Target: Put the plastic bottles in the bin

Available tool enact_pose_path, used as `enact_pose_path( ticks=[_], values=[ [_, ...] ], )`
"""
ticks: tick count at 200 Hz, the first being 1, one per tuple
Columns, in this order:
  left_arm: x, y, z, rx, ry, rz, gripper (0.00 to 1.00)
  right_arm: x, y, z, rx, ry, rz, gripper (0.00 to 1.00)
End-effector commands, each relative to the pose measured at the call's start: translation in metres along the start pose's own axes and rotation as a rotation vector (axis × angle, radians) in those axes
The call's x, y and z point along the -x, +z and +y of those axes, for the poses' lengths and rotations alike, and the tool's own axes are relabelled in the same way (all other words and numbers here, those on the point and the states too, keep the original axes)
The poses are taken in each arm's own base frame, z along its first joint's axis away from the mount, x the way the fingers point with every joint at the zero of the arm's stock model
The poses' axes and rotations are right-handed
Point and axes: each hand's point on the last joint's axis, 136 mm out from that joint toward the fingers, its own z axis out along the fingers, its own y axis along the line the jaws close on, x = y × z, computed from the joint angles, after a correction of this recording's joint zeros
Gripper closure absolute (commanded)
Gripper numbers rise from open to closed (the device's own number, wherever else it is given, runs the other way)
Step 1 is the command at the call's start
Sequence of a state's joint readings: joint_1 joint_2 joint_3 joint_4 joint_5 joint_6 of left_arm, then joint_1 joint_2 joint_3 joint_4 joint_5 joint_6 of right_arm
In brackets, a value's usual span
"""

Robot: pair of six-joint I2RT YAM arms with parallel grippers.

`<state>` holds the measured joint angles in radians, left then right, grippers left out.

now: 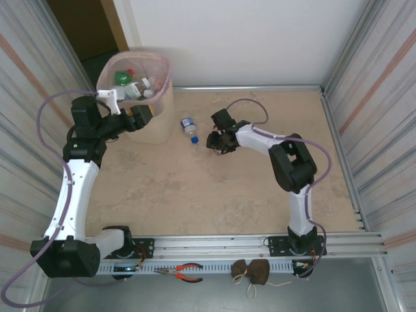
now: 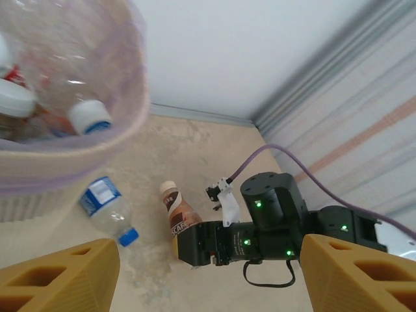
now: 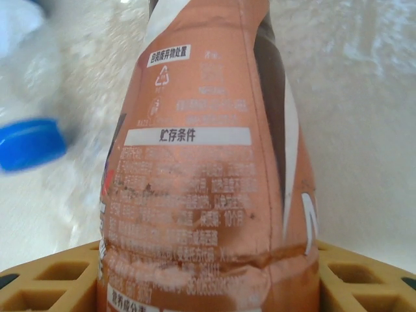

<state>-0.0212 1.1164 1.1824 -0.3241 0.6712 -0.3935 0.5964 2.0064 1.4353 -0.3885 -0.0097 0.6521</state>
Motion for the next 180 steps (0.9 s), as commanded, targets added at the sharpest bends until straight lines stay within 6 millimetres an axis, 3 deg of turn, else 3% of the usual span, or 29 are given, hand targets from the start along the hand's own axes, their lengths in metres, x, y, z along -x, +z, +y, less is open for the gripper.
enact_pose_path(
  ticks=[1, 91, 111, 150, 180],
  values=[
    [-0.001, -0.003, -0.027, -0.065, 0.064, -0.012, 0.26, 0.019, -0.058, 0.034, 0.174, -0.105, -0.150, 0.45],
    [-0.005, 0.030, -0.100, -0.199, 0.128, 0.102, 0.30, -0.026, -0.185, 0.082, 0.539, -0.514, -0.424, 0.48],
    [-0.010, 0.038, -0.107, -0.174, 0.137, 0.142, 0.29, -0.031, -0.211, 0.088, 0.599, -0.584, -0.499, 0.51],
    [-0.016, 0.055, -0.110, -0.168, 0.083, 0.173, 0.29, -0.034, -0.245, 0.096, 0.659, -0.660, -0.600, 0.54],
    [-0.025, 0.066, -0.134, -0.310, 0.048, 0.210, 0.30, -0.038, -0.260, 0.103, 0.698, -0.707, -0.647, 0.55]
  ],
)
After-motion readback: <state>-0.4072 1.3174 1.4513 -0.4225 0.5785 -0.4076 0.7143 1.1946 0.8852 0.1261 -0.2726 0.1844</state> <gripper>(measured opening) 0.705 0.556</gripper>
